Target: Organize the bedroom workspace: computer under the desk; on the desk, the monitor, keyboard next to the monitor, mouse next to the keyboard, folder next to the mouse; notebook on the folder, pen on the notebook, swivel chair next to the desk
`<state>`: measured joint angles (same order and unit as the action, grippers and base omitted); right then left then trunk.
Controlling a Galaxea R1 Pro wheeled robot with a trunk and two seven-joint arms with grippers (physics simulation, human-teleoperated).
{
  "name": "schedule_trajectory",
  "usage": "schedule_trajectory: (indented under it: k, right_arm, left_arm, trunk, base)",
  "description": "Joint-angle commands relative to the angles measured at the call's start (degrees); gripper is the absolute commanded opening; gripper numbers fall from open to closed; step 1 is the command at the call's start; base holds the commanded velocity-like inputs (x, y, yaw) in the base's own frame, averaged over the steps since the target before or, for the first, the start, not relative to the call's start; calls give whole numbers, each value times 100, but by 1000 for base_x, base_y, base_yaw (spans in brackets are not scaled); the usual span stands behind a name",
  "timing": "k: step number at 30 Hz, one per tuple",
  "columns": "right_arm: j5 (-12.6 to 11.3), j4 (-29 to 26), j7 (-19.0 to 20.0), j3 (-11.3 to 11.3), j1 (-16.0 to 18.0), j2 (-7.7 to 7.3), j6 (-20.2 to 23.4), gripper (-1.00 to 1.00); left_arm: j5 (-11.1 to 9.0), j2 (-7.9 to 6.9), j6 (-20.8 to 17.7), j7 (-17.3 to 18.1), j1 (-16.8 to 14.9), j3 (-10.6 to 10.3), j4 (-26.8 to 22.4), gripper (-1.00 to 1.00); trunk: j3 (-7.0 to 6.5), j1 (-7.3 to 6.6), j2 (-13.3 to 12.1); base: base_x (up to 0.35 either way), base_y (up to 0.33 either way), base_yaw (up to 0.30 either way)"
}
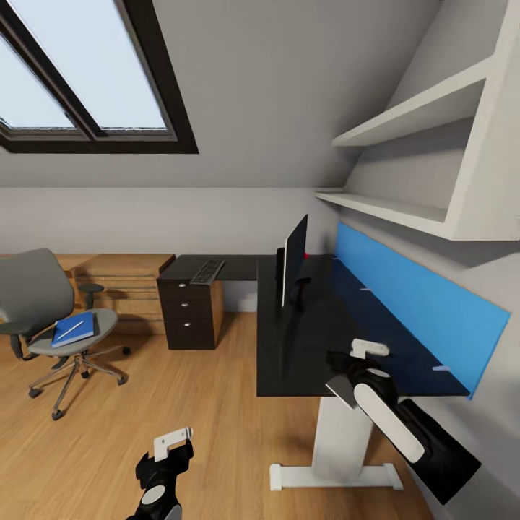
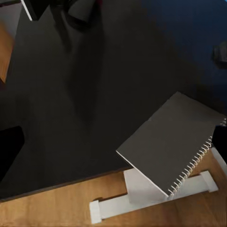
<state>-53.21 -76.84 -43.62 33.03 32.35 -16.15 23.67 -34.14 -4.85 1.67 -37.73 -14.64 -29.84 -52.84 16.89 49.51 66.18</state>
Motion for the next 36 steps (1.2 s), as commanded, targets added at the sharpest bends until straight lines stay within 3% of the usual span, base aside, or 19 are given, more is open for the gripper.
schedule_trajectory:
  k: [1,6,8,12,13,14,18,19,21,22,27,36]
  right_arm:
    - [-118,-6,10,10,6,-14,-6,100]
    - [-614,8,456,-22,-46,-197,-130,100]
    - [-980,31,819,-30,-84,-436,-337,100]
    - [-1502,65,1003,-32,-99,-614,-530,100]
    - [-1943,183,1170,-40,-103,-738,-632,100]
    - [-2152,266,1292,-50,-104,-793,-659,100]
    - [-2710,507,1672,-195,-106,-881,-687,100]
    - [-2964,627,1788,-327,-106,-900,-691,100]
    - [-3209,750,1867,-466,-106,-912,-692,100]
    - [-3619,1002,1989,-677,-106,-930,-693,100]
    - [-3821,1182,2202,-788,-106,-1029,-688,100]
    - [-3852,1272,2508,-805,-106,-1069,-665,100]
  left_arm:
    - [-49,-8,17,-42,-8,-31,-7,100]
    - [-40,-7,17,-42,-11,-31,-23,100]
    - [-36,-7,17,-42,-12,-37,-96,100]
    - [-45,-7,17,-42,-11,-38,-186,100]
    - [-53,-7,17,-42,-10,-35,-231,100]
    - [-55,-7,17,-43,-10,-33,-242,100]
    - [-60,-8,17,-45,-12,-31,-261,100]
    - [-61,-8,17,-46,-12,-31,-263,100]
    - [-62,-8,17,-48,-10,-31,-267,100]
    - [-65,-7,17,-50,-11,-26,-269,100]
    - [-67,-7,17,-52,-9,-15,-263,100]
    - [-65,-7,17,-248,-10,-19,-262,100]
  trunk:
    - [8,0,5]
    - [8,0,5]
    - [8,0,5]
    - [8,0,5]
    - [8,0,5]
    - [8,0,5]
    - [8,0,5]
    - [8,0,5]
    - [8,0,5]
    - [26,21,45]
    - [116,131,246]
    - [277,329,607]
  base:
    - [-47,15,0]
    - [-19,6,0]
    - [-3,1,0]
    - [-1,0,0]
    - [0,0,0]
    - [0,0,0]
    - [0,0,0]
    - [0,0,0]
    - [0,0,0]
    - [0,0,0]
    - [0,0,0]
    - [0,0,0]
